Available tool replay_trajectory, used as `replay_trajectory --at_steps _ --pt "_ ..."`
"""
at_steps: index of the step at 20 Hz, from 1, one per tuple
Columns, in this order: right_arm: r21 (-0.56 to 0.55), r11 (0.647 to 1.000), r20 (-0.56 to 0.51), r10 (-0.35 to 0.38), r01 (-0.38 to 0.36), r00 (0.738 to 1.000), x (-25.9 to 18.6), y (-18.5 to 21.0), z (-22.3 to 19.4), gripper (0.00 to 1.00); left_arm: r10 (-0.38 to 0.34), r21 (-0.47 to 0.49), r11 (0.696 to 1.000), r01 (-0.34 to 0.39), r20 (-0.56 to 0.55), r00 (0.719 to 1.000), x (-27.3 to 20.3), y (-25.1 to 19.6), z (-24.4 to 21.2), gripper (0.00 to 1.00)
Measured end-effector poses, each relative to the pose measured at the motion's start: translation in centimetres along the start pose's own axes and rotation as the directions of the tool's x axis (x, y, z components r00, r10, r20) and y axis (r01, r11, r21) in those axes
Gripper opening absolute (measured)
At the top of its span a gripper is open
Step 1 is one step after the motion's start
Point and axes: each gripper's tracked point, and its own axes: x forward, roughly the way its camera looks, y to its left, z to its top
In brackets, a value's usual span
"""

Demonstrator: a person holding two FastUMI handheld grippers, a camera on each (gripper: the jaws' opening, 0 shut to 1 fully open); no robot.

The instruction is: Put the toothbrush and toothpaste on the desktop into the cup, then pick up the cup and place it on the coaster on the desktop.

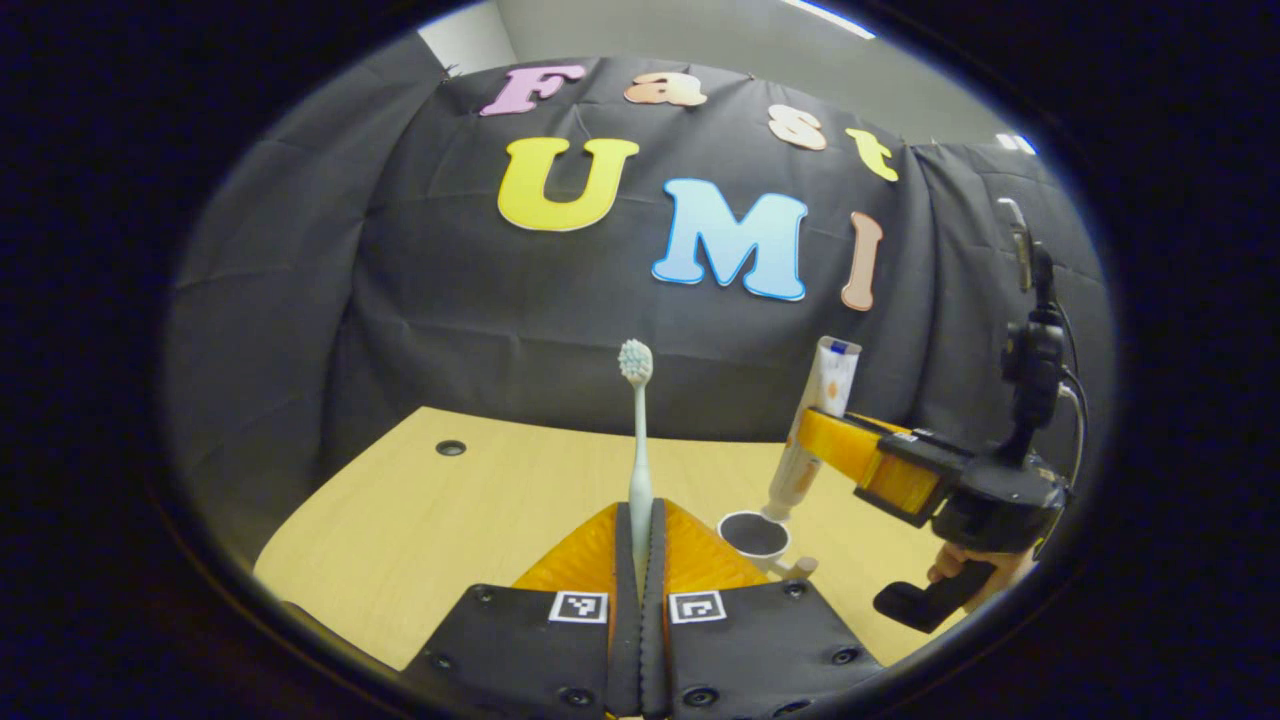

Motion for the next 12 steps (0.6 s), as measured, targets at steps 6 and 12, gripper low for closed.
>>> replay_trajectory --at_steps 6,12 --pt "0.052 0.998 -0.129 -0.021 0.028 0.991 2.6 -0.5 -5.9 0.28 -0.030 0.006 1.000 0.030 0.000 1.000 0.2 -0.7 0.1 0.08" --pt "0.018 0.999 -0.260 -0.042 0.048 0.965 3.2 -0.1 -10.1 0.38 -0.028 0.016 0.999 0.028 -0.007 1.000 0.0 -0.6 0.2 0.08"
